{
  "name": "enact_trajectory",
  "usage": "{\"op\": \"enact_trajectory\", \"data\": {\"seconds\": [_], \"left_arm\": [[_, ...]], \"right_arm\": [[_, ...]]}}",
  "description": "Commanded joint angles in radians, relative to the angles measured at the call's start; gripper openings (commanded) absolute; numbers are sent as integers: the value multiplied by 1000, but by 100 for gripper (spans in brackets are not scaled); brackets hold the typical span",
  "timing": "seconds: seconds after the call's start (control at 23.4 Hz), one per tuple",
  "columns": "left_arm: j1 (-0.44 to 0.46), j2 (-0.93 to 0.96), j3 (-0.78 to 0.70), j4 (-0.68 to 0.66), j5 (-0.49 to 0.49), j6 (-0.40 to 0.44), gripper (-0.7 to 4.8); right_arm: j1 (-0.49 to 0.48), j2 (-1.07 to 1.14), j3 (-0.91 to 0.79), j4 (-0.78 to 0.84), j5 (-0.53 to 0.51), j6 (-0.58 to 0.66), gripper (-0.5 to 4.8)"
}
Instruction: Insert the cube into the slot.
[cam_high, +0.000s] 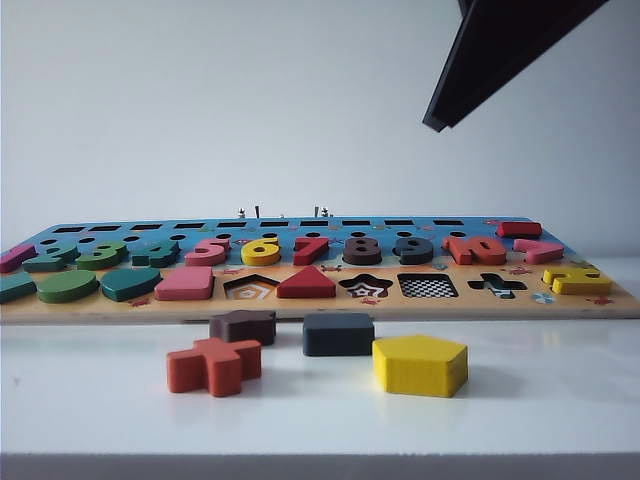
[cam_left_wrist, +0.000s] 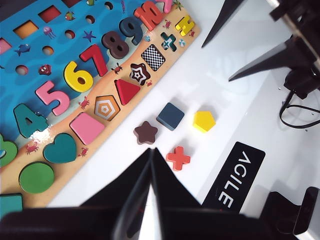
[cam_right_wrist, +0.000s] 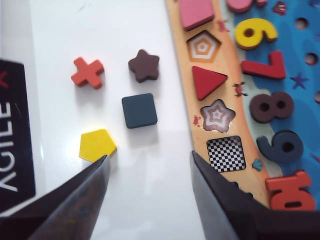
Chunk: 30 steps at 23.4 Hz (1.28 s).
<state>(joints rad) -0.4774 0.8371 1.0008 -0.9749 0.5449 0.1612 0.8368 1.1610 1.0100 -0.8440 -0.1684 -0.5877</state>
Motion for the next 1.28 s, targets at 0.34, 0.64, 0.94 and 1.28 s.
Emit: {"op": "enact_trajectory", "data": {"seconds": [0.34, 0.64, 0.94, 1.28], "left_arm": [[1, 1, 5, 17, 8, 4, 20], [1, 1, 5, 17, 8, 4, 20], [1, 1, 5, 17, 8, 4, 20], [1, 1, 5, 17, 8, 4, 20]], "right_arm": [[38, 159, 4, 132, 37, -37, 292], [38, 273, 4, 193, 22, -34, 290], [63, 311, 4, 200, -24, -30, 284], [74, 318, 4, 199, -31, -30, 283]]}}
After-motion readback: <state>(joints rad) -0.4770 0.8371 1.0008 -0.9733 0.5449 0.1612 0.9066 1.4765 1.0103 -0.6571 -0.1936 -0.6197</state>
